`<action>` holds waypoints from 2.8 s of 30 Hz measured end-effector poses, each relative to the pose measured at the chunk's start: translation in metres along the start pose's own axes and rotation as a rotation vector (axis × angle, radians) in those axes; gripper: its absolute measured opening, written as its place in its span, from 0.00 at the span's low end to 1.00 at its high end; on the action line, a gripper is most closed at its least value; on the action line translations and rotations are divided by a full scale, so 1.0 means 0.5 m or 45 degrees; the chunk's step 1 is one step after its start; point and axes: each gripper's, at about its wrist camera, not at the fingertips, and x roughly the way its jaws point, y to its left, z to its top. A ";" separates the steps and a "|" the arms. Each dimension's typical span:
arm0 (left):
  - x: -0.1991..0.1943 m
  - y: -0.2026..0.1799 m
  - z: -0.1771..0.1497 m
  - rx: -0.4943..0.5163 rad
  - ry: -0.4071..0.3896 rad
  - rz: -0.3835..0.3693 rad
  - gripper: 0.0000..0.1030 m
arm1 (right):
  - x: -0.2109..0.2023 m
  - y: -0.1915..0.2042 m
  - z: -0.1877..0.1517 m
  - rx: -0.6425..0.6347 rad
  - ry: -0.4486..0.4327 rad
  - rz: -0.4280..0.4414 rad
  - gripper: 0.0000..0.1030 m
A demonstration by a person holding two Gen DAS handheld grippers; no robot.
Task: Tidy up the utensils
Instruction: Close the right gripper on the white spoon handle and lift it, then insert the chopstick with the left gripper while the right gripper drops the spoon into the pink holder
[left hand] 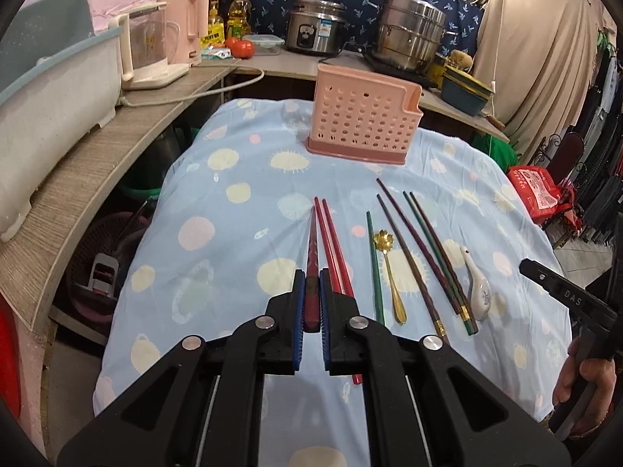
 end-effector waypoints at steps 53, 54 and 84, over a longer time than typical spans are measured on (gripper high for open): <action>-0.092 0.011 0.189 0.022 -0.219 0.030 0.07 | -0.047 0.068 0.129 -0.078 -0.158 0.044 0.06; -0.094 0.012 0.200 0.027 -0.229 0.035 0.07 | -0.050 0.070 0.133 -0.078 -0.163 0.047 0.06; 0.029 -0.094 0.623 0.129 -0.496 -0.041 0.07 | 0.138 0.203 0.539 -0.108 -0.267 0.217 0.06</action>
